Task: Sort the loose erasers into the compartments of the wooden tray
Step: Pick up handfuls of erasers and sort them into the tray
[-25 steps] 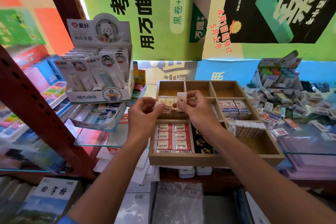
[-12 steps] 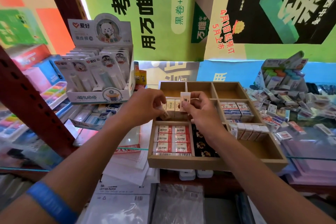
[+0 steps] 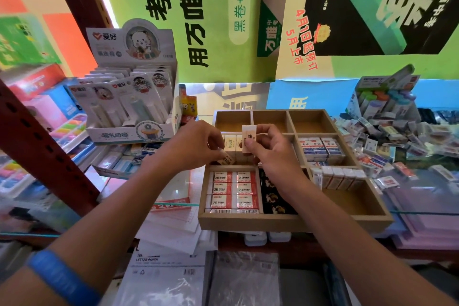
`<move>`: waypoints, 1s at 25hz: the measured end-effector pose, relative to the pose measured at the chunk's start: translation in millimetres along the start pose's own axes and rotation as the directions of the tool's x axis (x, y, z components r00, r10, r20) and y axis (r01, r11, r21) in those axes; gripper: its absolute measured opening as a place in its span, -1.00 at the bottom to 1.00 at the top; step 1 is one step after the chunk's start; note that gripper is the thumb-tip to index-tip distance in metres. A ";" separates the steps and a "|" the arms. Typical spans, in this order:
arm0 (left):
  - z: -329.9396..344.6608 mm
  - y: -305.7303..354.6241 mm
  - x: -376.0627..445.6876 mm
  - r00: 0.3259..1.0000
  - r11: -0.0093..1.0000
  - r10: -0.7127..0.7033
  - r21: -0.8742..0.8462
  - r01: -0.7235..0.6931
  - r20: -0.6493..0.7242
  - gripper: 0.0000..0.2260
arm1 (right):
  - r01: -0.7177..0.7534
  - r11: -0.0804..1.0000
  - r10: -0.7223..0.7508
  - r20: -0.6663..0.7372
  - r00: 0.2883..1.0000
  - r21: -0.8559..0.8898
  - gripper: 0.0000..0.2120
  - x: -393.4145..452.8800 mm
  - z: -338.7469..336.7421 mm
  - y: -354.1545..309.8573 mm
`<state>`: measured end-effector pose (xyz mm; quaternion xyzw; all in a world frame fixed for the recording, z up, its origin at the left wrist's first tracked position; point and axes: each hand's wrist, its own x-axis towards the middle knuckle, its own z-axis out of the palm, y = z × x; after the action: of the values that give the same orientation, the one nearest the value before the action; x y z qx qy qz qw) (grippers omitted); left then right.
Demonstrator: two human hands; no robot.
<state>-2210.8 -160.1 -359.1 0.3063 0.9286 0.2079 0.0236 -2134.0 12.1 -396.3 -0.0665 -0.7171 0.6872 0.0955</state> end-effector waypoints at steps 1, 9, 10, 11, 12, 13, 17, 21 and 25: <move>0.1 -0.2 -0.1 1.000 1.000 -0.002 0.023 0.002 -0.008 -0.88 | 0.000 1.000 0.000 0.002 1.000 0.003 -0.83 0.3 0.3 0.2; 1.0 -3.2 -4.9 0.999 0.999 0.036 0.003 -0.036 -0.035 -0.85 | -0.003 0.998 0.002 0.010 1.000 0.058 -0.81 2.0 -1.1 -0.3; 1.7 -2.6 -5.3 0.999 0.999 0.040 0.009 -0.040 -0.033 -0.85 | -0.002 0.998 0.001 0.013 1.000 0.057 -0.81 2.2 -1.0 -0.4; 2.5 -2.3 -4.8 0.999 0.999 0.043 0.016 -0.042 -0.030 -0.86 | -0.001 0.998 0.000 0.015 1.000 0.056 -0.82 2.0 -1.0 -0.6; 3.5 -2.4 -3.7 0.999 0.999 0.038 0.031 -0.037 -0.020 -0.87 | -0.001 0.998 0.000 0.015 1.000 0.061 -0.82 1.9 -1.0 -0.5; 4.7 -1.9 -2.3 1.000 0.998 0.025 0.057 -0.025 -0.004 -0.88 | -0.003 0.998 0.002 0.015 1.000 0.068 -0.82 1.6 -1.0 -0.5; 9.5 3.7 5.7 0.999 0.979 -0.034 0.200 0.029 0.022 -0.94 | -0.009 0.998 0.008 0.004 1.000 0.063 -0.78 1.9 -0.8 0.8; 9.1 8.0 12.7 0.999 0.944 -0.032 0.329 0.022 0.025 -0.89 | -0.008 0.997 0.007 0.004 1.000 0.071 -0.78 1.8 -1.4 1.0; 12.5 2.1 12.0 0.999 0.956 -0.049 0.290 0.050 -0.012 -0.67 | -0.011 0.997 0.010 0.005 1.000 0.081 -0.77 2.1 -1.8 1.0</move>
<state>-2217.2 -147.1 -368.6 0.2827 0.9565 0.0695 -0.0187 -2135.7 14.4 -397.1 -0.0647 -0.6884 0.7164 0.0929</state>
